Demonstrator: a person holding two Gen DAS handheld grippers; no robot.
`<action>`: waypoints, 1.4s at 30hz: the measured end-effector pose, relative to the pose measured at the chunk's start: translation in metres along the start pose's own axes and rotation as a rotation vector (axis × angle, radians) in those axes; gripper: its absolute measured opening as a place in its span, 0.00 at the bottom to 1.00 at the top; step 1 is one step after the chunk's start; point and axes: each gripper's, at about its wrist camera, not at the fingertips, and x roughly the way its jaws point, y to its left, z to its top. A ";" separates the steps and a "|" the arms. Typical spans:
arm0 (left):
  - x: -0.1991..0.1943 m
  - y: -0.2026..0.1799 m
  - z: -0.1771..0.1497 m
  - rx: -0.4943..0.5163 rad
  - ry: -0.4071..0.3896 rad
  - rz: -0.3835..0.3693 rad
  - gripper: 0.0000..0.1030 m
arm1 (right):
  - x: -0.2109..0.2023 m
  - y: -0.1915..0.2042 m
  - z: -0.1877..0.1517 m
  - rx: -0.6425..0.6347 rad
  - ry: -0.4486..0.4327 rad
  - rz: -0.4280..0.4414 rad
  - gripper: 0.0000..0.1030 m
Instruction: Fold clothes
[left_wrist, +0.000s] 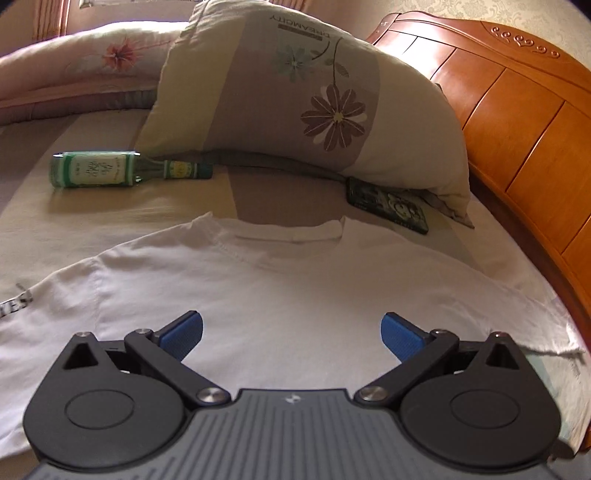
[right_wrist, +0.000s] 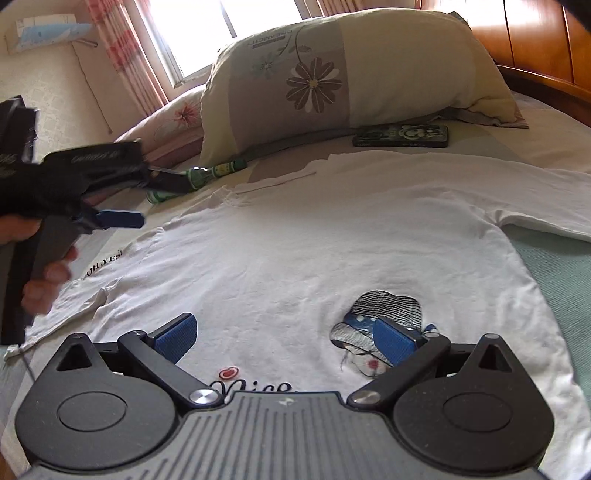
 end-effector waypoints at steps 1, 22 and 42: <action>0.013 0.005 0.015 -0.013 0.002 -0.022 0.99 | 0.003 -0.001 -0.001 -0.007 0.019 -0.002 1.00; 0.084 -0.018 0.077 0.013 -0.027 -0.051 0.99 | -0.009 0.000 0.006 -0.118 -0.011 -0.101 1.00; 0.212 -0.116 0.078 0.081 0.132 -0.186 0.99 | -0.027 -0.022 0.013 -0.049 -0.013 -0.116 1.00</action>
